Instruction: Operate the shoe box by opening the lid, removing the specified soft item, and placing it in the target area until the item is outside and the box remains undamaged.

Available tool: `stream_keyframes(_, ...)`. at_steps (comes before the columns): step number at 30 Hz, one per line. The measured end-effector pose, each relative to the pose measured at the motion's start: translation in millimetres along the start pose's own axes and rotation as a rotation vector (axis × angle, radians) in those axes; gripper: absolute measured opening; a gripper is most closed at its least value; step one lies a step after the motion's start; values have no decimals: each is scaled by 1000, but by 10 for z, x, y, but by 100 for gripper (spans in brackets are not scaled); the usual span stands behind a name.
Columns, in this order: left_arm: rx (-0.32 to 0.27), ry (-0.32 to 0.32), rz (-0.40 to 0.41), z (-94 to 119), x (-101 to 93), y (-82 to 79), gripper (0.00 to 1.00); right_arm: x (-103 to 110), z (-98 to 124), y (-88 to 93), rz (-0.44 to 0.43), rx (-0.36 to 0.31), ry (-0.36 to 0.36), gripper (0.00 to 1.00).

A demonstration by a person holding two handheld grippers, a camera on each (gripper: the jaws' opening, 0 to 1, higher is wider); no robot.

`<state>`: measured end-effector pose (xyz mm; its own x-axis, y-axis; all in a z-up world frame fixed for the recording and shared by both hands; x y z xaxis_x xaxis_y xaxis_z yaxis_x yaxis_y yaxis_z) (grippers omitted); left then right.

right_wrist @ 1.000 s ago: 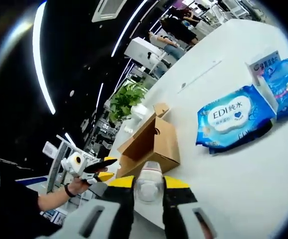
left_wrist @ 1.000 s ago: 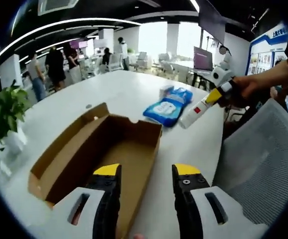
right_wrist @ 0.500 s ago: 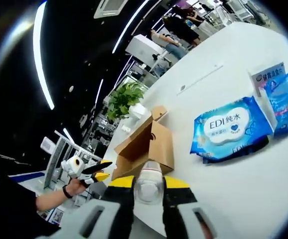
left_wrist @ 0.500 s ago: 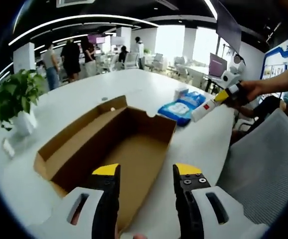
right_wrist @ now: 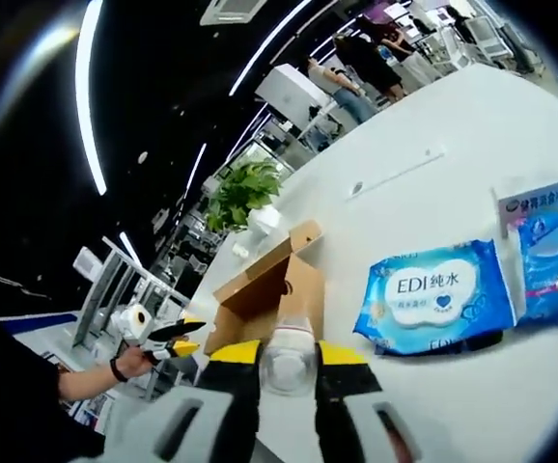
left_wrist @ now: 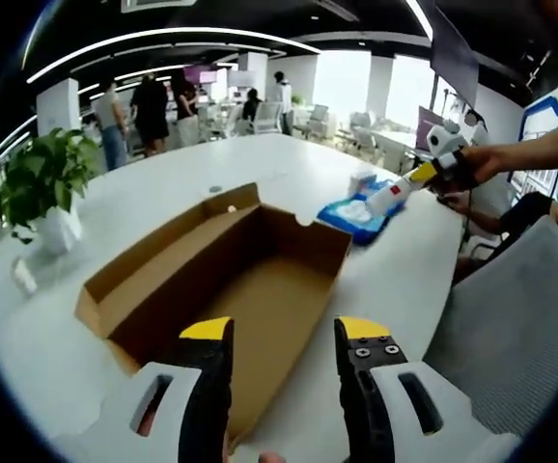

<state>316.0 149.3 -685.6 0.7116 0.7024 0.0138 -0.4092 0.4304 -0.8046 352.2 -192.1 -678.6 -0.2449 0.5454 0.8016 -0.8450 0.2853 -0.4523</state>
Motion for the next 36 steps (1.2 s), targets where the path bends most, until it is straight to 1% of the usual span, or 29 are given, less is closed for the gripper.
stream_keyframes(7, 3, -14, 10, 17, 16, 17, 42, -110, 6, -213, 40, 6, 30, 16)
stream_keyframes(10, 5, -22, 15, 28, 34, 28, 42, -171, 5, -315, 69, 21, 50, 16)
stream_keyframes(12, 6, -28, 17, 38, 46, 34, 42, -140, 41, -298, 83, 27, 56, 16)
stream_keyframes(14, 7, -33, 19, 50, 55, 39, 42, -161, 36, -365, 94, 32, 59, 16)
stream_keyframes(16, 6, -37, 22, 61, 64, 44, 41, -205, 32, -424, 117, 49, 74, 16)
stream_keyframes(20, 12, -46, 22, 84, 82, 69, 41, -284, 19, -556, 137, 61, 90, 16)
stream_keyframes(22, 14, -51, 24, 98, 89, 81, 42, -282, 20, -593, 158, 74, 100, 16)
stream_keyframes(26, 15, -63, 27, 129, 99, 92, 41, -368, 2, -718, 205, 101, 124, 16)
stream_keyframes(28, 16, -66, 29, 138, 102, 96, 41, -339, 2, -729, 221, 107, 130, 16)
stream_keyframes(30, 17, -71, 30, 151, 106, 104, 41, -365, -15, -792, 239, 115, 138, 16)
stream_keyframes(32, 17, -75, 35, 163, 109, 111, 41, -423, -43, -875, 272, 136, 153, 16)
stream_keyframes(36, 22, -82, 36, 179, 107, 124, 41, -472, -89, -956, 324, 170, 173, 16)
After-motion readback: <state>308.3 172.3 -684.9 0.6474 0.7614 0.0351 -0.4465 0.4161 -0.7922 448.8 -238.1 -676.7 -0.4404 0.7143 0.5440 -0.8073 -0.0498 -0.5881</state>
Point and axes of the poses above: the point that each gripper's makers call its tool centre point, and the gripper's own axes: z roughly backward along the fingers, x roughly to its left, y roughly out of its underside, the point moved 4 cm from there along z, roughly backward along the fingers, and after that the axes turned 8 degrees about -z, right-handed, at the moved point
